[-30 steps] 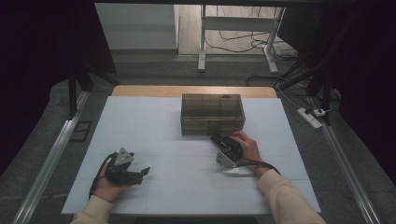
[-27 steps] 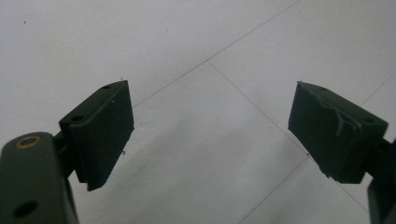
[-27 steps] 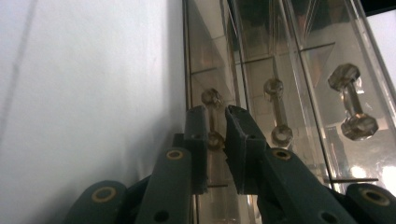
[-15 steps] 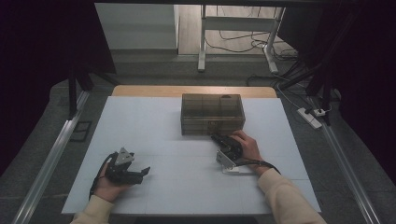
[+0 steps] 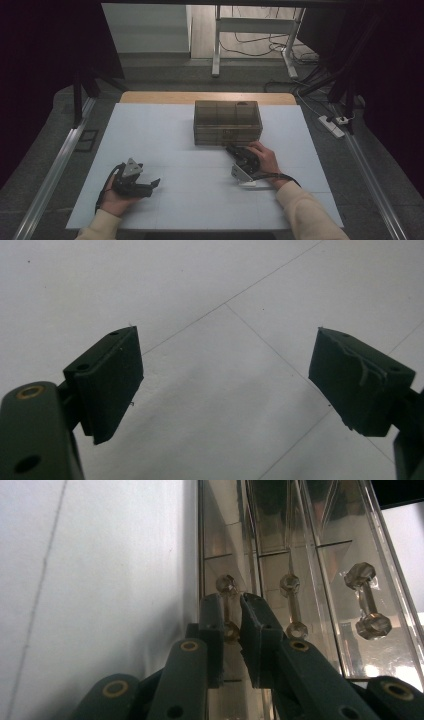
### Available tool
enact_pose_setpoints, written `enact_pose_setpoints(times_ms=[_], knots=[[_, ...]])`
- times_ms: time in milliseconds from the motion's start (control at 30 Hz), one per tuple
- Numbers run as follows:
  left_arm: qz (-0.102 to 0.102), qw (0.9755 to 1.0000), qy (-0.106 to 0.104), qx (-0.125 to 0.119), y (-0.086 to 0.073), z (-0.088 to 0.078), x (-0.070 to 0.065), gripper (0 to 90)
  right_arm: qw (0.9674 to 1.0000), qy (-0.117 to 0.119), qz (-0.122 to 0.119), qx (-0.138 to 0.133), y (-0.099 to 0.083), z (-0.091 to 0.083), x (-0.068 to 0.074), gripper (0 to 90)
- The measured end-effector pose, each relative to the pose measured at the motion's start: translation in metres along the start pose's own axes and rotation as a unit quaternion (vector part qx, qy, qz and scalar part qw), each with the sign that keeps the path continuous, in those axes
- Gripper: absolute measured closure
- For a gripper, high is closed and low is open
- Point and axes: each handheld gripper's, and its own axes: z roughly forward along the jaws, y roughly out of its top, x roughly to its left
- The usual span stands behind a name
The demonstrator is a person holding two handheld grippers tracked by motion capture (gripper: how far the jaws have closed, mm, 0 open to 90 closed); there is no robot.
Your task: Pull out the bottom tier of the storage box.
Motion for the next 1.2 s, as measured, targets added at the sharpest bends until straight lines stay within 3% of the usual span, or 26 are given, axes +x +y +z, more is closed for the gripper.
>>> enact_pose_setpoints(times_ms=[300, 400, 467, 533, 633, 667, 733, 833, 933, 967, 1200], knots=[[0.000, 1.0000, 0.000, 0.000, 0.000, 0.000, 0.000, 14.4, 0.9999, 0.013, 0.010, -0.002, 0.004, -0.010, -0.002, 77.8], [0.000, 1.0000, -0.001, -0.001, 0.000, 0.000, 0.001, 14.4, 0.9992, 0.031, 0.025, -0.002, 0.006, -0.016, -0.002, 79.1], [0.001, 1.0000, -0.001, 0.000, 0.000, 0.000, 0.000, 14.4, 0.9989, 0.030, 0.036, 0.001, 0.006, -0.019, -0.005, 76.6], [0.002, 1.0000, 0.000, 0.001, 0.000, 0.000, 0.000, 14.4, 0.9968, 0.028, 0.074, 0.002, 0.005, -0.020, -0.011, 73.4], [0.002, 1.0000, 0.001, -0.003, 0.001, -0.001, -0.001, 14.3, 0.9896, 0.054, 0.132, 0.022, 0.006, -0.020, -0.020, 67.9], [0.002, 1.0000, 0.001, -0.003, 0.001, -0.001, -0.001, 14.3, 0.9838, 0.071, 0.161, 0.032, 0.006, -0.020, -0.023, 64.1], [0.002, 1.0000, 0.001, -0.002, 0.001, -0.001, -0.001, 14.3, 0.9762, 0.088, 0.195, 0.035, 0.007, -0.019, -0.026, 63.3], [0.003, 1.0000, 0.001, -0.002, 0.001, 0.000, -0.001, 14.3, 0.9678, 0.101, 0.228, 0.034, 0.008, -0.018, -0.029, 60.0], [0.002, 1.0000, 0.001, -0.002, 0.001, 0.000, 0.000, 14.4, 0.9614, 0.110, 0.249, 0.040, 0.010, -0.017, -0.033, 58.6], [0.002, 1.0000, 0.001, -0.001, 0.001, 0.000, 0.000, 14.3, 0.9577, 0.113, 0.262, 0.041, 0.011, -0.016, -0.034, 58.0], [0.003, 1.0000, 0.001, -0.003, 0.001, 0.000, -0.001, 14.3, 0.9459, 0.138, 0.290, 0.048, 0.015, -0.013, -0.047, 52.5]])
